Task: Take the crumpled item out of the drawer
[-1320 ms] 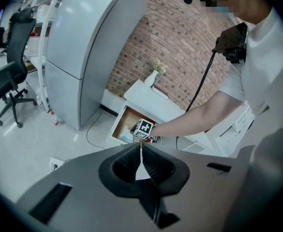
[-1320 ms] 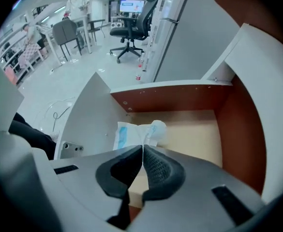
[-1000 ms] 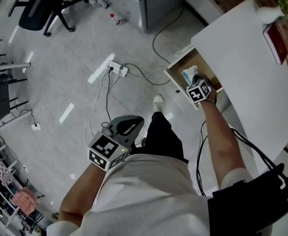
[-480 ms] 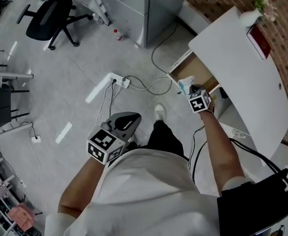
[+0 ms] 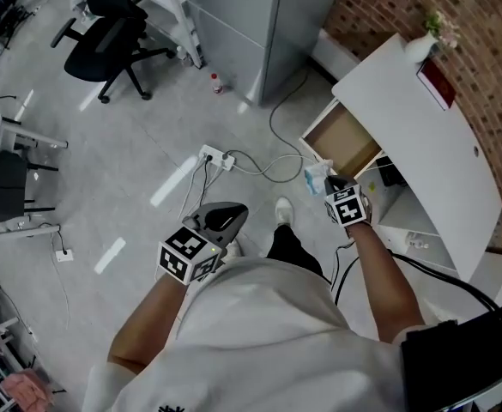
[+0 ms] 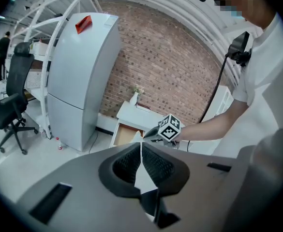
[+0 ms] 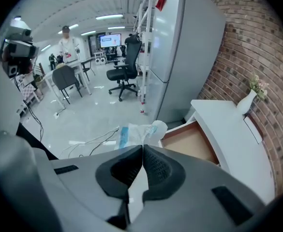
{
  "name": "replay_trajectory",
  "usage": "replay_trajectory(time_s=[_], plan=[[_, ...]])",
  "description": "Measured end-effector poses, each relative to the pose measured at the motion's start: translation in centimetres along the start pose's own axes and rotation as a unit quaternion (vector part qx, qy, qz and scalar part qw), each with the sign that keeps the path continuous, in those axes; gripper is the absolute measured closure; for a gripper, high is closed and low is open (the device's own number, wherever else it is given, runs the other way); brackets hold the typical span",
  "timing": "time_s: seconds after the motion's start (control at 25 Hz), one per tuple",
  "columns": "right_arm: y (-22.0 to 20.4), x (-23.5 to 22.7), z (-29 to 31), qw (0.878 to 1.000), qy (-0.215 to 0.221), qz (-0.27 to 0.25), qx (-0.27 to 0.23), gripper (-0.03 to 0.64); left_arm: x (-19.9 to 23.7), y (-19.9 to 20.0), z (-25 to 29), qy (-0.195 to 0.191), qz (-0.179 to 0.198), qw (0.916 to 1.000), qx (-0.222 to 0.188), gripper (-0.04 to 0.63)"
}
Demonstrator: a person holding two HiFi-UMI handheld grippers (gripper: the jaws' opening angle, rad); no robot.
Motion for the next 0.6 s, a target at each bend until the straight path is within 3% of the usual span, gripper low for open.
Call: replay_trajectory(time_s=[0.6], plan=[[2.5,16.5,-10.4,0.998,0.014,0.030,-0.050,0.586,-1.4,-4.2,-12.7,0.005,0.001,0.9999,-0.016,0.571]])
Point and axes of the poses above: the fingertips, and each gripper's own axes: z forward along the fingers, x to its left, y out of its top, the point moved 2 cm from there along -z, backward along the fingers, and after that the axes turned 15 degrees about -x, right-handed, at the moved point
